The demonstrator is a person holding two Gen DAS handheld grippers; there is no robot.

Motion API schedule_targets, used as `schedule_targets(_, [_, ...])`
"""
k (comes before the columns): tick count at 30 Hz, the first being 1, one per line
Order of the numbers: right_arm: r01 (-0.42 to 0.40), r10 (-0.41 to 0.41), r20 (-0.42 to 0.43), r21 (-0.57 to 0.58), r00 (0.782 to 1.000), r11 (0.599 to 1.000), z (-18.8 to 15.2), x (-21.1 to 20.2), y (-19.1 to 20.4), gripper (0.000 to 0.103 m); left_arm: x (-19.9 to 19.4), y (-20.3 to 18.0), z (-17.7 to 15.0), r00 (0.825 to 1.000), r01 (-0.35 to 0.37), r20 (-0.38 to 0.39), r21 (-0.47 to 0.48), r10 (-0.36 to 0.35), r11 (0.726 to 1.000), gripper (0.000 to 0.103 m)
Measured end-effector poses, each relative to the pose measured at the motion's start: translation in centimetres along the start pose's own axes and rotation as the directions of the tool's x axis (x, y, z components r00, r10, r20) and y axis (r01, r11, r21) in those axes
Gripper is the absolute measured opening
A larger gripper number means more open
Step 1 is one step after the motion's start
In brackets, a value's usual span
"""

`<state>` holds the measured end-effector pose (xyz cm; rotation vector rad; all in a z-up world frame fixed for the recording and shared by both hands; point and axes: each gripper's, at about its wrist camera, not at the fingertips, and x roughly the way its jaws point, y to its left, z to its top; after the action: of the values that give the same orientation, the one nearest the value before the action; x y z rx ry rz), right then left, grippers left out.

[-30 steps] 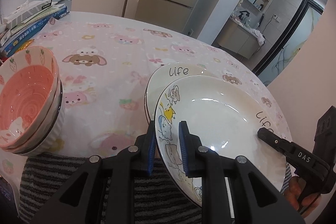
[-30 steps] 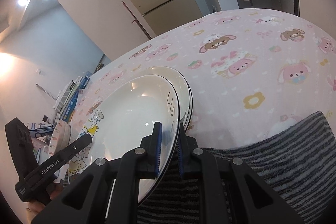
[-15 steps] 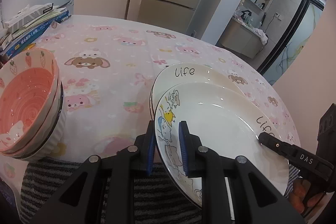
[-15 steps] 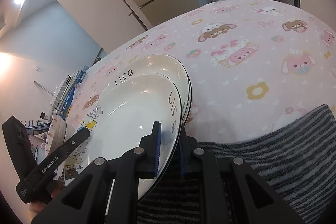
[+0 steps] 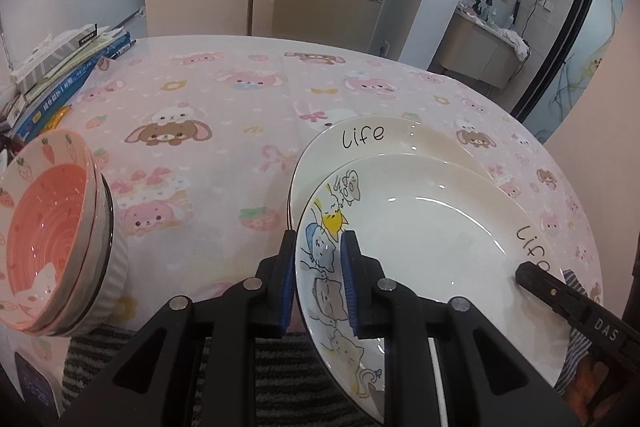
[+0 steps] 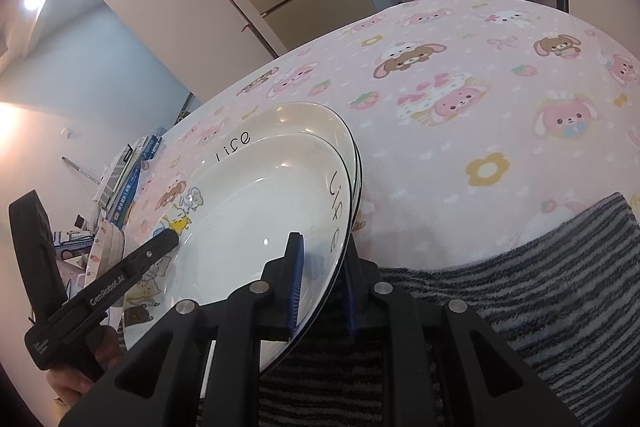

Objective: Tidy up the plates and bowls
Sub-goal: 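Carry the white plate with the left tool over the stacked plates, then lower the white plate onto the plate stack and open the left tool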

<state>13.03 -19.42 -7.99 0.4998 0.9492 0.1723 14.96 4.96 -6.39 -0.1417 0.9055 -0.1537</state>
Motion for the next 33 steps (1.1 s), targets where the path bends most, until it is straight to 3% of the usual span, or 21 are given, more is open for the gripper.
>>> schedule_targets(8, [-0.055,0.055,0.009,0.056,0.998,0.997,0.0,-0.1,-0.8,0.021,-0.2,0.9,-0.2,0.999,0.051,0.019,-0.028,-0.050,0.998,0.017])
schedule_targets(14, [-0.040,0.038,0.026,0.057,0.999,0.998,0.2,-0.2,-0.8,0.021,-1.0,1.1,-0.4,0.996,0.084,0.010,-0.040,-0.084,0.996,0.021])
schedule_targets(16, [-0.031,0.030,0.028,0.051,0.999,0.998,0.2,-0.2,-0.7,0.021,-1.6,1.6,-0.8,0.997,0.071,0.001,-0.088,-0.072,0.994,0.021])
schedule_targets(21, [-0.017,0.016,0.037,0.047,0.999,0.999,0.1,-0.3,-0.6,0.021,-3.4,2.3,-2.0,0.989,0.142,-0.010,-0.147,-0.145,0.979,0.021])
schedule_targets(24, [0.001,-0.003,0.046,0.034,0.999,0.999,0.1,-0.3,-0.4,0.021,-3.9,2.9,-2.9,0.975,0.212,-0.006,-0.252,-0.220,0.944,0.014])
schedule_targets(27, [0.014,-0.016,0.052,0.028,0.999,1.000,0.1,-0.4,-0.3,0.021,-3.8,2.2,-2.9,0.981,0.189,-0.009,-0.219,-0.196,0.957,0.013])
schedule_targets(33, [0.049,-0.049,0.064,0.002,0.997,0.999,0.2,-0.2,0.2,0.022,-2.5,2.3,-2.0,0.982,0.173,-0.035,-0.236,-0.187,0.956,0.010])
